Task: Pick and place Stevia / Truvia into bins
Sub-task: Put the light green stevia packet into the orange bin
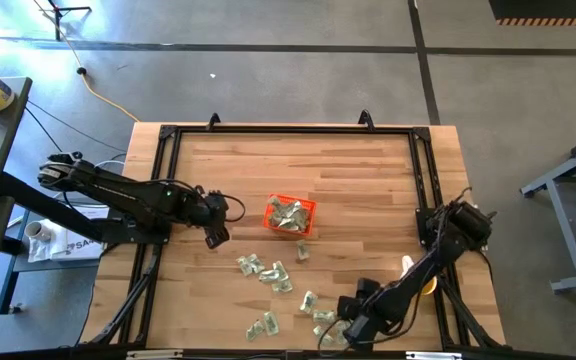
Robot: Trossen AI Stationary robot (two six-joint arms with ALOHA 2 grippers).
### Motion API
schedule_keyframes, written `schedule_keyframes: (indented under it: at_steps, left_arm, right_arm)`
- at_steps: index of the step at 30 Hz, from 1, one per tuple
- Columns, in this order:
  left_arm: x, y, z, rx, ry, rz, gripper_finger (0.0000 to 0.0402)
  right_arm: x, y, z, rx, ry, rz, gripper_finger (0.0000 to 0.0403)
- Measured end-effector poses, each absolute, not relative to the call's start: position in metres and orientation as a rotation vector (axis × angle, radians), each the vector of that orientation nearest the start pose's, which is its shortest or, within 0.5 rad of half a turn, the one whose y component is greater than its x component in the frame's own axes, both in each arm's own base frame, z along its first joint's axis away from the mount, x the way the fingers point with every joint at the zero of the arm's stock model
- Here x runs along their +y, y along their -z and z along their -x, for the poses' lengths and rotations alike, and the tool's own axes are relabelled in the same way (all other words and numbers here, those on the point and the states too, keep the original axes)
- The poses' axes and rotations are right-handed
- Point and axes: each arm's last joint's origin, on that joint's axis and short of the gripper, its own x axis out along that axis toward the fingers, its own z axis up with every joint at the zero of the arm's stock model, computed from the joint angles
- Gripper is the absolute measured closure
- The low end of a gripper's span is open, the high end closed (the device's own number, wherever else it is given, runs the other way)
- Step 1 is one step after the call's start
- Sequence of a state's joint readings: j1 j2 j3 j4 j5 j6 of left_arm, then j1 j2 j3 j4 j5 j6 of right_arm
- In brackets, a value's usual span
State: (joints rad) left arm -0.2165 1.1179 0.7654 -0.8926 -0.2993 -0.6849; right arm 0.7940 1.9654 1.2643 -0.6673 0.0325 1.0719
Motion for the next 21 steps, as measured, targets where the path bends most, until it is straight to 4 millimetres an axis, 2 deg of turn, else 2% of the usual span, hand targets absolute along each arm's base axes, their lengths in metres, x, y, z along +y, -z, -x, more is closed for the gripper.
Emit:
schedule_keyframes:
  at_steps: [4,8,12,18,21]
  left_arm:
    - [-0.032,-0.222,-0.183,1.107,-0.471,0.284,0.0170]
    - [-0.032,-0.222,-0.183,1.106,-0.472,0.285,0.0170]
    - [-0.032,-0.222,-0.183,1.103,-0.479,0.297,0.0170]
    - [-0.031,-0.222,-0.183,1.108,-0.486,0.300,0.0170]
    - [-0.031,-0.221,-0.180,1.137,-0.482,0.266,0.0170]
  right_arm:
    - [0.267,-0.124,-0.253,1.416,0.111,-0.215,0.0146]
    - [0.257,-0.119,-0.252,1.460,0.199,-0.147,0.0184]
    - [0.236,-0.118,-0.259,1.482,0.260,-0.017,0.0255]
    - [0.193,-0.116,-0.285,1.465,0.376,0.063,0.0384]
    - [0.167,-0.116,-0.294,1.467,0.467,0.151,0.0389]
